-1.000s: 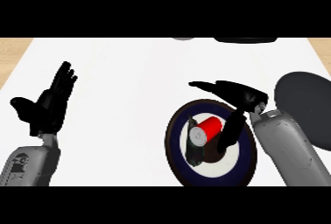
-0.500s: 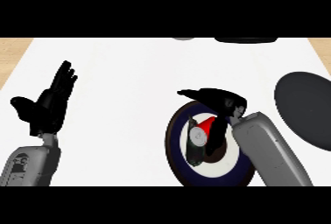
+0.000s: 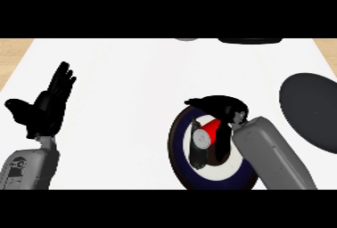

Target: Pick the eggplant from the plate and place it in the pan

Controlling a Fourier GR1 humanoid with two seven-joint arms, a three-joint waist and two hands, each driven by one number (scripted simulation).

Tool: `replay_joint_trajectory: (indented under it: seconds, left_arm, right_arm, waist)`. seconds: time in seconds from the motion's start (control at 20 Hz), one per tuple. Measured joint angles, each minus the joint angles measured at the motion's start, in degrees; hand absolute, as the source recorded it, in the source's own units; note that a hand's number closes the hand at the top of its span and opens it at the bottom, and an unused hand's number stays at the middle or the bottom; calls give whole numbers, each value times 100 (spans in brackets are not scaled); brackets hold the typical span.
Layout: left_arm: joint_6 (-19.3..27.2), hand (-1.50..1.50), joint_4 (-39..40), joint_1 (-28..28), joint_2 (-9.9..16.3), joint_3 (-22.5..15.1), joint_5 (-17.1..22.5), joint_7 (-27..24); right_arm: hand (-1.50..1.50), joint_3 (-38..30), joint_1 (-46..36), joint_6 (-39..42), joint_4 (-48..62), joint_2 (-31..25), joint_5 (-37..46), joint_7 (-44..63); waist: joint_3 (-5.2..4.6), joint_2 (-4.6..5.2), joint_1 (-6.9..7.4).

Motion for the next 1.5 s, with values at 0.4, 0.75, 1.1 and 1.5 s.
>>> replay_joint_trajectory:
  seconds: [0.4,0.75,1.1,1.5]
  left_arm:
    - [23,0,-179,12,-117,-38,-108,174]
    - [-55,0,-82,37,-143,23,-147,57]
    - [-39,0,-327,137,-189,19,-210,176]
    - [-148,0,-111,135,-183,77,-207,-7]
  right_arm:
    - [-150,6,-30,-124,566,335,584,-343]
    - [-150,111,142,-91,722,488,1031,-499]
    - [150,73,144,-23,957,544,1333,-844]
    - [150,302,122,-352,1097,491,1688,-1736]
  waist:
    - [1,2,9]
    - [0,-3,-3]
    - [-16,-50,5]
    - [-29,-72,1]
